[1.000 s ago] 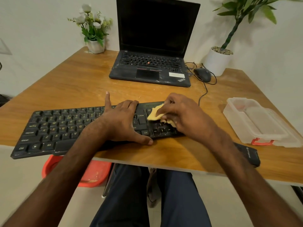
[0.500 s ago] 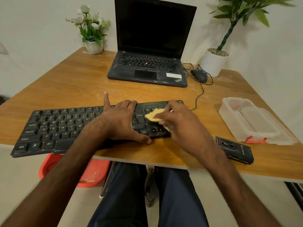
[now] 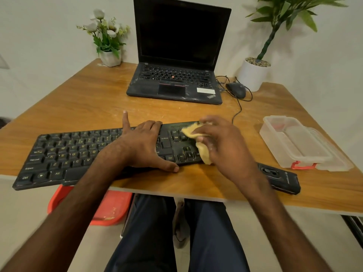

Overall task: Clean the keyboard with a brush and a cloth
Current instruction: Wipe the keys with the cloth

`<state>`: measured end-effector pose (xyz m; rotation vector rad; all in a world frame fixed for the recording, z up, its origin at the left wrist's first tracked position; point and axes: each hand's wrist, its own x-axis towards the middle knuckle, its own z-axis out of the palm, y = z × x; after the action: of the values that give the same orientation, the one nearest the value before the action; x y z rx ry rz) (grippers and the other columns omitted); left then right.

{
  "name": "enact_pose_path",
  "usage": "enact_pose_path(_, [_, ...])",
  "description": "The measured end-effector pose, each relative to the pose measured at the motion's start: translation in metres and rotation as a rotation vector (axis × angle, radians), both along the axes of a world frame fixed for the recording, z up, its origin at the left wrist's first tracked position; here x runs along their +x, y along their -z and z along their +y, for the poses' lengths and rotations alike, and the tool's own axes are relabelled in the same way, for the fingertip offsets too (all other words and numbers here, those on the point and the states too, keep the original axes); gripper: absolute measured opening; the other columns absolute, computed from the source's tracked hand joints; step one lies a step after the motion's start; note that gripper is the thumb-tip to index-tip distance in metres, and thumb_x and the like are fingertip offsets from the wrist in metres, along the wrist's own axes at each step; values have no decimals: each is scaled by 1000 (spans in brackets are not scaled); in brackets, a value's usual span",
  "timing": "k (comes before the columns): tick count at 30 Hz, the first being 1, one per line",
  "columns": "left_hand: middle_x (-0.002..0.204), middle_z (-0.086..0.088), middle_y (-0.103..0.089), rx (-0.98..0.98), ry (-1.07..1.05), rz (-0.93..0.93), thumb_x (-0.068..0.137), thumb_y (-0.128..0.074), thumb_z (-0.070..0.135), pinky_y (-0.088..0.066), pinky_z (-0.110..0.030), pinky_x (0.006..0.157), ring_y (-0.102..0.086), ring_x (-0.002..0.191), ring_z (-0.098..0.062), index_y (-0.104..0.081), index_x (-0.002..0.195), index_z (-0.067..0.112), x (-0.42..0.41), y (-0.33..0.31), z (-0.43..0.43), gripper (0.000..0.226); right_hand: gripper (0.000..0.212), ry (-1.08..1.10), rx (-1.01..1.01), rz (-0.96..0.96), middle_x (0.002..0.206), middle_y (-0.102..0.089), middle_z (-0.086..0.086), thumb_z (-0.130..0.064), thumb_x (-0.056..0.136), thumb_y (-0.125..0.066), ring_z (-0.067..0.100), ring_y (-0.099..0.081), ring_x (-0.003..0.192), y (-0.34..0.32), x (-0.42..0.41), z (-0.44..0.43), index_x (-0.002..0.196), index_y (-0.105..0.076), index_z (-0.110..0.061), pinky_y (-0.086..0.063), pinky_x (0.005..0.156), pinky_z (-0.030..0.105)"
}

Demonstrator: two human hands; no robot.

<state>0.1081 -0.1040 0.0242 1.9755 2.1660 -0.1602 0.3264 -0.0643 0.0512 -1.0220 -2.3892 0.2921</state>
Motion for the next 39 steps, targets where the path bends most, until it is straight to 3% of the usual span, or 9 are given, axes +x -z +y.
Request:
enact_pose_path(5, [165, -3, -17, -7, -2, 18, 38, -31, 108, 24, -70, 109, -18, 153, -21, 0, 159, 14, -2, 2, 1, 156, 42, 17, 69, -414, 139, -52, 0, -8, 99, -41, 22, -37, 126, 11, -14, -28, 140, -47, -20, -38, 102, 31])
enact_pose_path(10, [165, -2, -19, -14, 4, 18, 47, -42, 101, 27, -68, 109, -19, 153, -20, -1, 159, 14, 4, -2, 0, 147, 46, 24, 0, -537, 142, -48, -1, -6, 98, -42, 21, -37, 128, -7, -5, -42, 141, -47, -23, -41, 102, 33])
enact_pose_path(14, [164, -2, -20, -22, 1, -3, 46, -42, 100, 25, -69, 109, -20, 152, -20, -2, 159, 14, 4, -3, -1, 147, 37, -13, -152, -437, 121, -66, -4, -10, 94, -58, 16, -57, 111, -24, 8, -36, 123, -65, -32, -49, 93, 31])
enact_pose_path(18, [165, -2, -19, -26, -2, -5, 46, -41, 99, 24, -68, 110, -18, 153, -20, -2, 159, 14, 3, -3, 1, 147, 36, 133, 55, 60, 113, -71, 4, 2, 80, -73, 25, -62, 104, -18, 26, -22, 111, -74, -16, -45, 88, 30])
enact_pose_path(23, [166, -3, -16, -27, 3, 12, 45, -39, 100, 27, -67, 109, -16, 153, -20, 0, 159, 13, 3, -2, 0, 149, 41, 146, 201, -160, 105, -67, 12, 7, 66, -71, 30, -63, 92, 35, 0, -47, 105, -73, -8, -59, 68, 35])
enact_pose_path(27, [165, -2, -18, -10, -2, 11, 46, -40, 101, 27, -67, 109, -18, 153, -20, 0, 159, 13, 3, 0, 1, 148, 59, 138, 77, -240, 90, -68, 13, -3, 35, -93, 27, -64, 74, 47, -7, -68, 91, -75, -5, -55, 49, 31])
enact_pose_path(32, [164, -2, -20, -19, 10, -1, 40, -40, 107, 25, -69, 109, -20, 152, -21, -2, 159, 13, 2, -2, 2, 156, 41, 44, -48, -202, 117, -63, 0, 1, 81, -71, 20, -58, 106, 24, 8, -59, 117, -71, -19, -48, 83, 26])
enact_pose_path(35, [163, -2, -23, -25, 14, -16, 36, -39, 108, 25, -69, 109, -23, 151, -21, -4, 159, 13, 1, -3, 3, 159, 41, 162, 77, -2, 108, -67, 6, 10, 76, -72, 24, -60, 100, 13, 5, -37, 110, -73, -12, -47, 78, 28])
enact_pose_path(39, [164, -2, -20, -1, 15, 32, 48, -44, 102, 23, -70, 110, -21, 152, -21, -2, 159, 12, 3, -1, 2, 149, 43, 57, 116, -245, 135, -51, 3, -10, 94, -54, 21, -42, 119, 20, -31, -42, 137, -53, -18, -44, 96, 31])
